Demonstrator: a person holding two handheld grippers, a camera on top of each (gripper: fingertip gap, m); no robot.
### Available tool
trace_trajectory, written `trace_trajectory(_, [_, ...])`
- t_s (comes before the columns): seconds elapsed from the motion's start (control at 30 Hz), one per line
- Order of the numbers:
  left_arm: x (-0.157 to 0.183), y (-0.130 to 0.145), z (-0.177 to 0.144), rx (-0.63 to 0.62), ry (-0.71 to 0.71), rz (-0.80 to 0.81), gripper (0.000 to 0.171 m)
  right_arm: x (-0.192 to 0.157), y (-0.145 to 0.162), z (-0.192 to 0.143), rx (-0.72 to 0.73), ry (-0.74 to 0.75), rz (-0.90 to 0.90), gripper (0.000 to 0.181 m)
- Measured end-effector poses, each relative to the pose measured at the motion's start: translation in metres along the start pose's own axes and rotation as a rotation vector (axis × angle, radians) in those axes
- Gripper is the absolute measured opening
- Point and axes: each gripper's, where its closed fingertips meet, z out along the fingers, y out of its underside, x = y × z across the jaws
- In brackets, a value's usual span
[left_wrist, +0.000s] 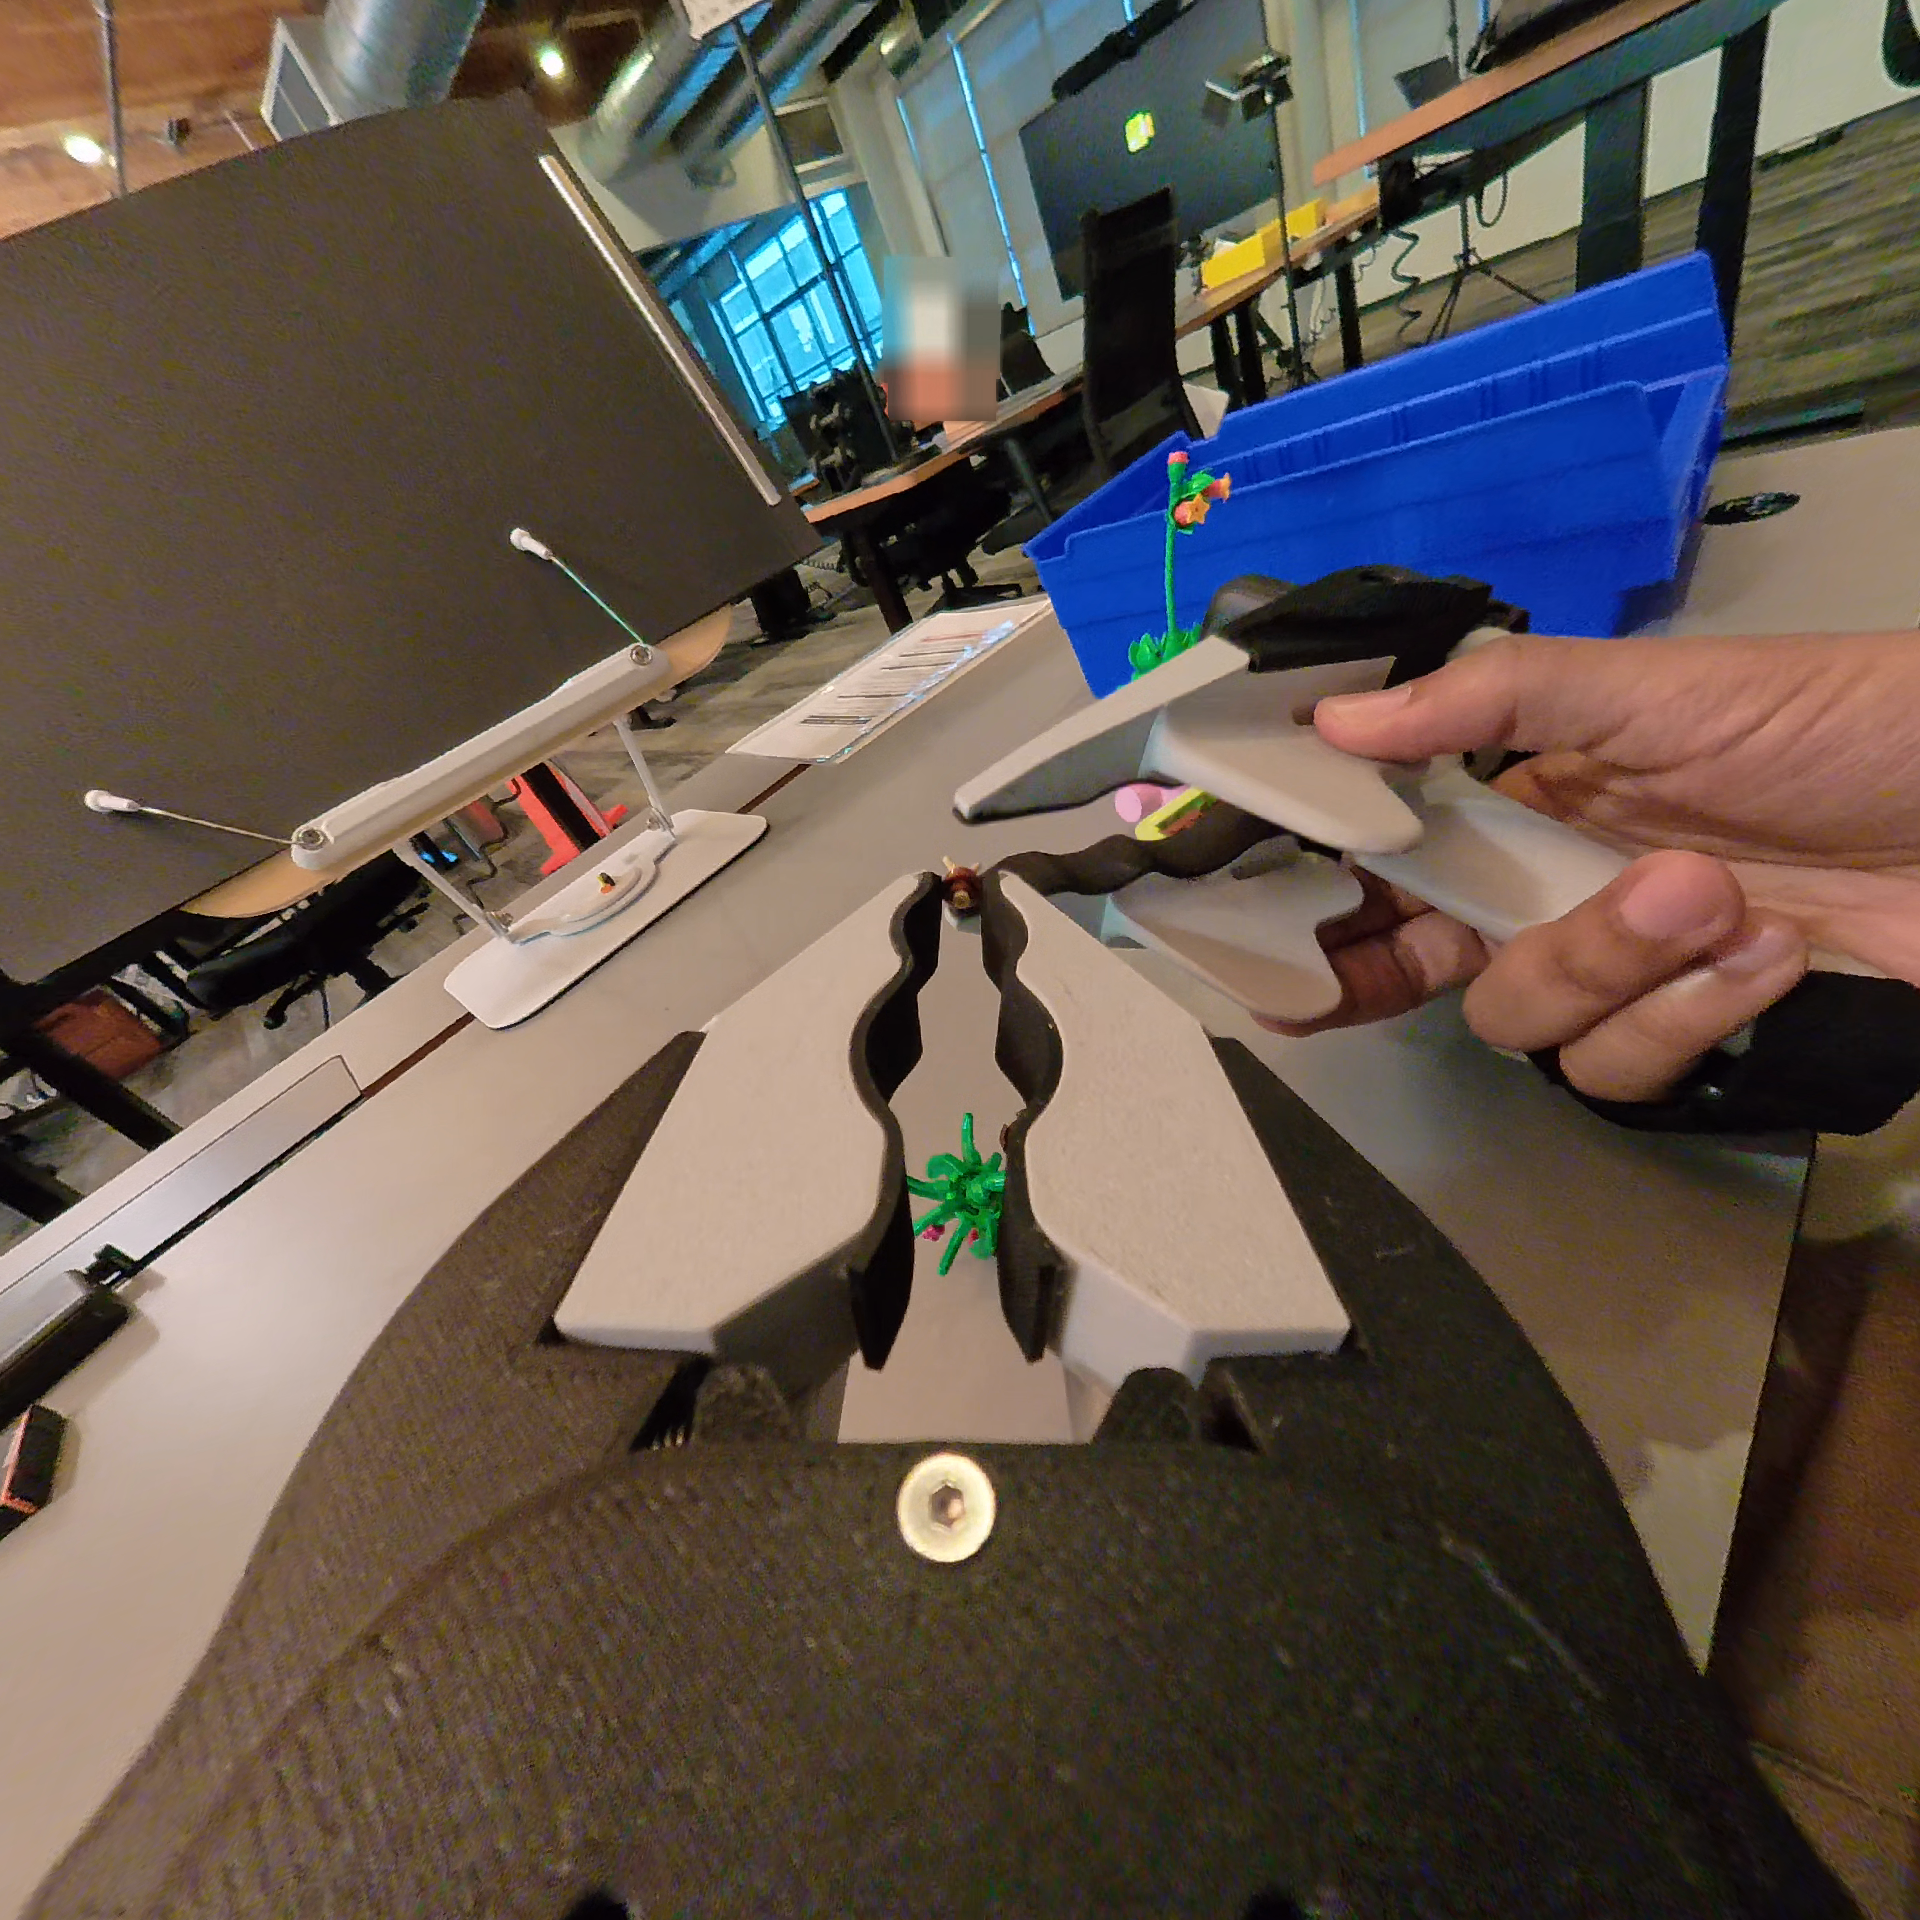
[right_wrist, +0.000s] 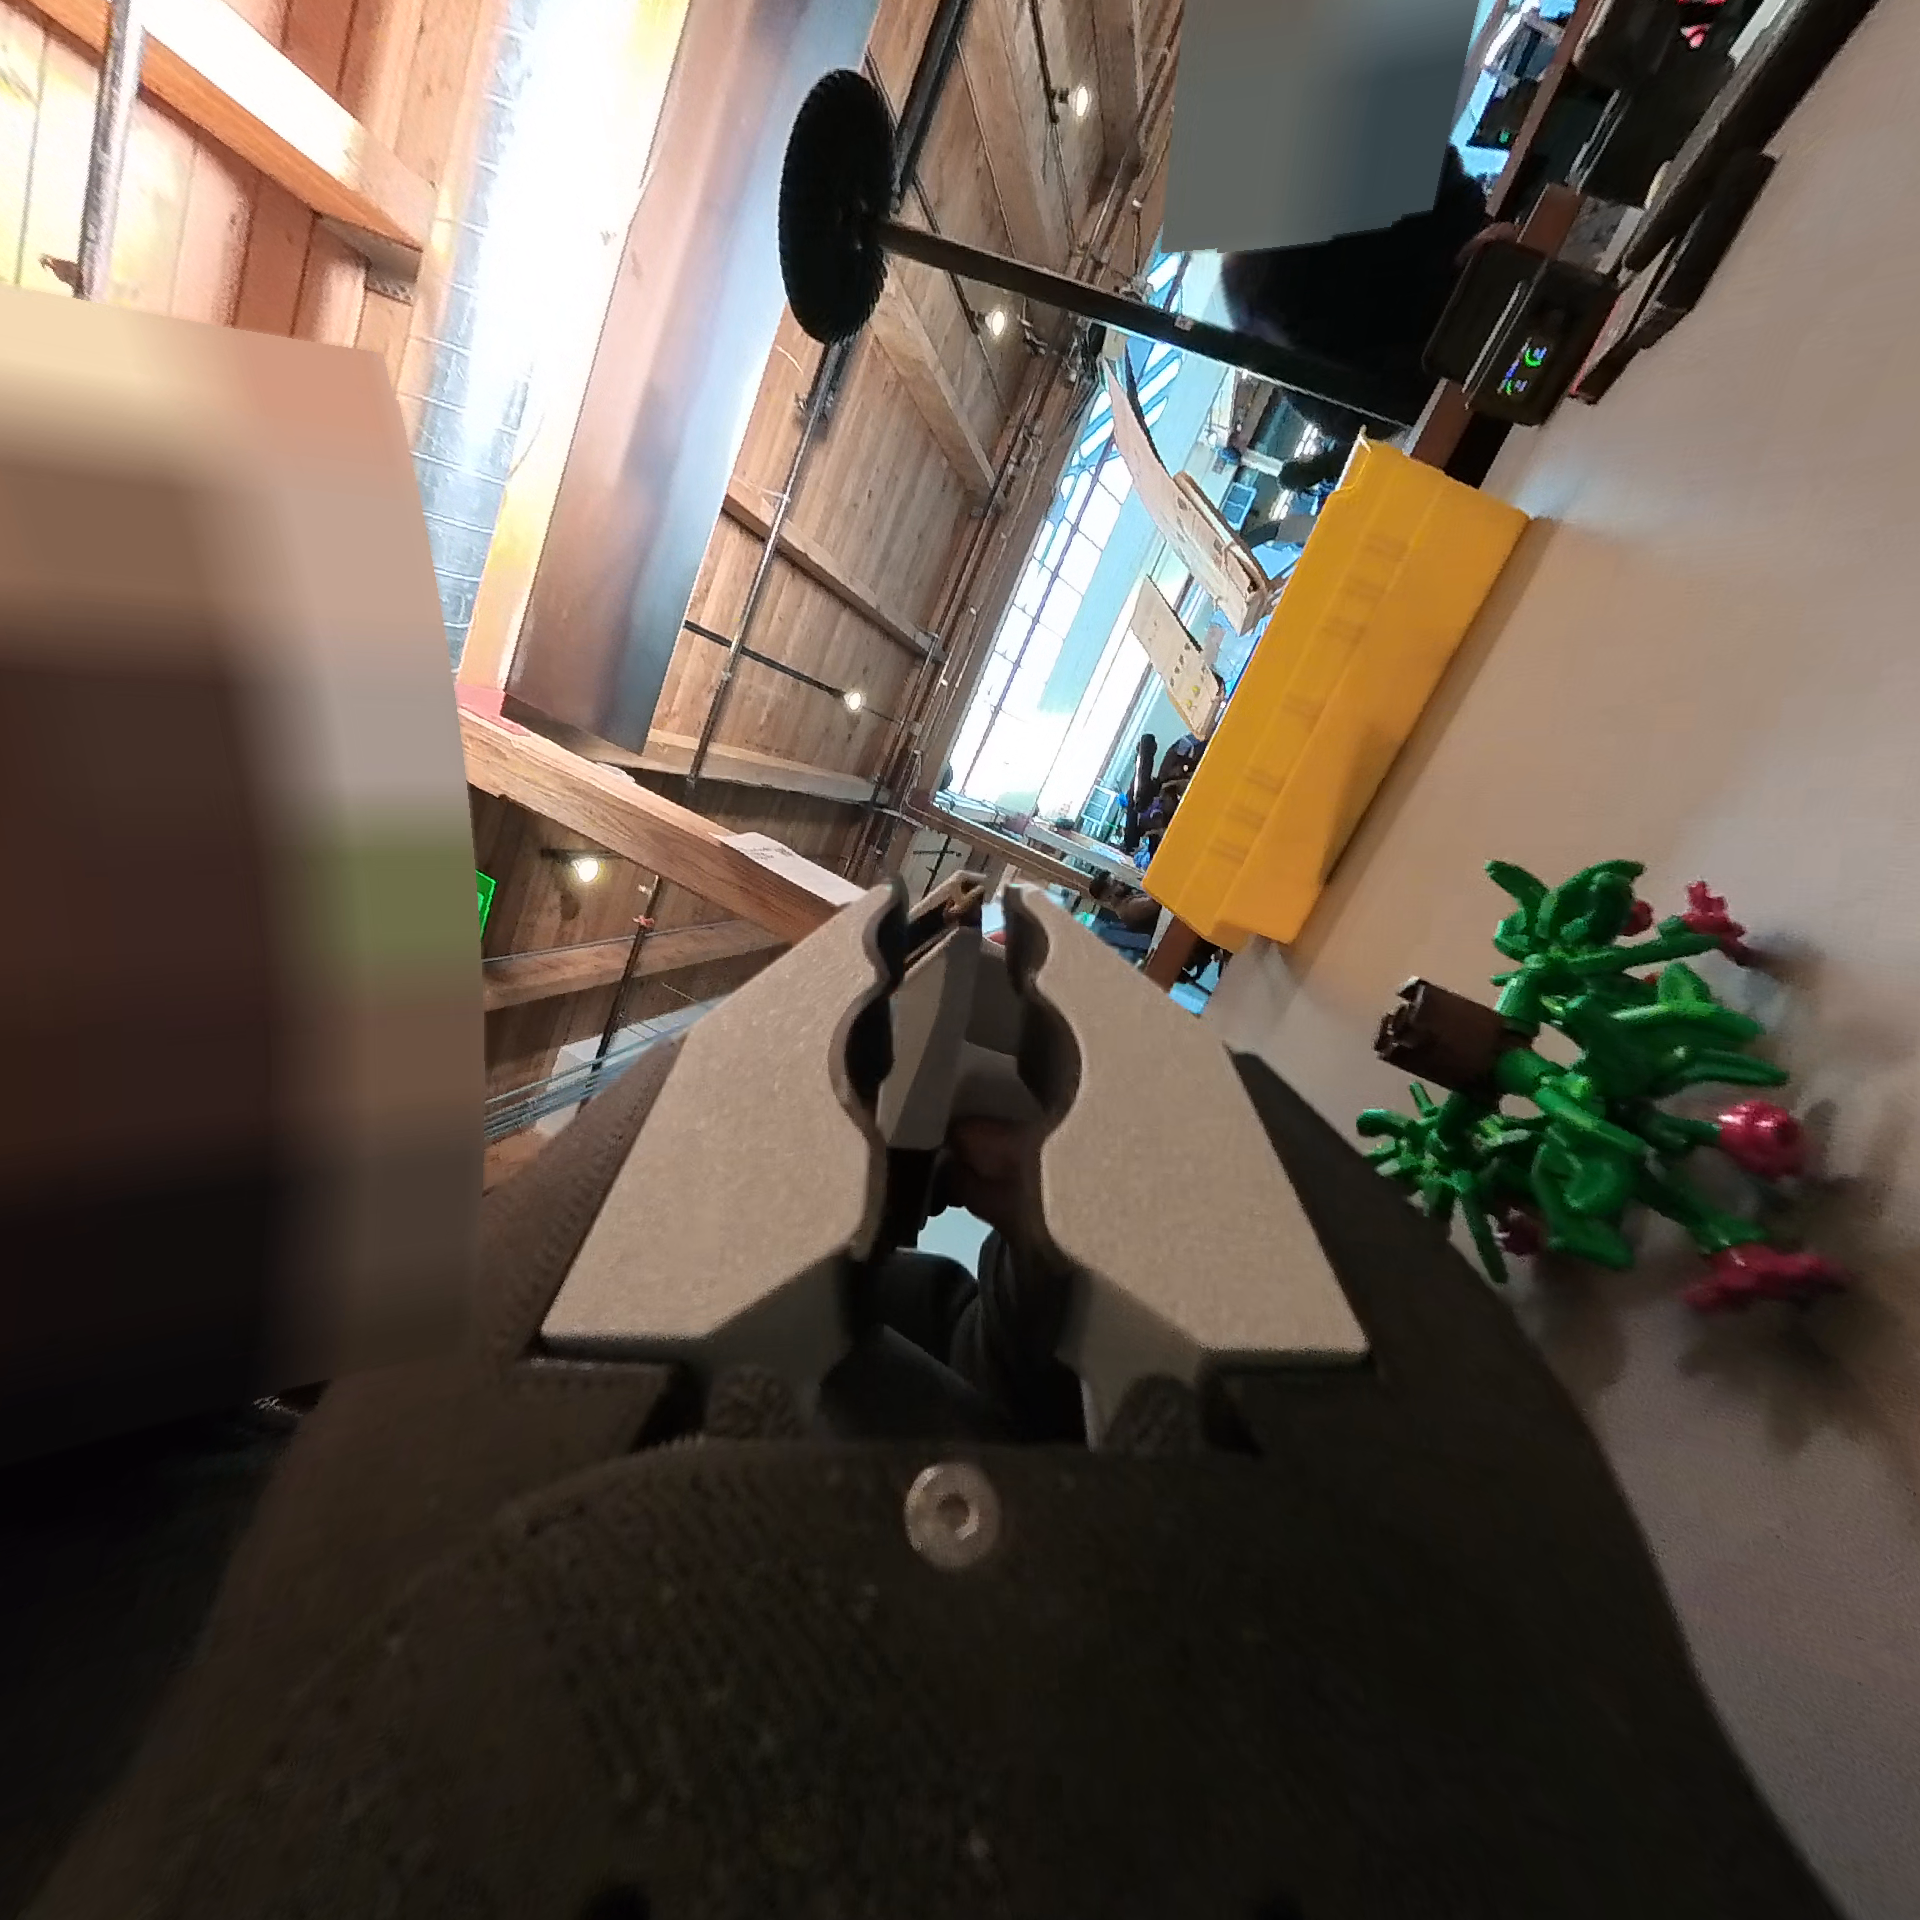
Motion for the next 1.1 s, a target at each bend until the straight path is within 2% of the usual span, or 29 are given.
trace_trajectory(0.1, [0.0009,-0.0008,0.0001,0.001,-0.003,0.01,0.004,0.0006,0.0032,0.0006,-0.016,-0.002,0.0,0.005])
trace_trajectory(0.63, [0.0034,0.0024,0.0012,-0.022,0.009,0.014,0.003,0.0032,0.0027,-0.0014,-0.009,0.008,-0.024,0.004])
trace_trajectory(0.93, [0.0043,0.0046,0.0038,-0.042,-0.02,0.056,0.004,0.0046,-0.0011,-0.0046,0.084,-0.001,-0.002,0.002])
trace_trajectory(1.1, [0.0032,0.0014,0.0029,-0.031,-0.019,0.027,0.003,0.0008,-0.0018,-0.0031,0.088,0.009,-0.029,0.002])
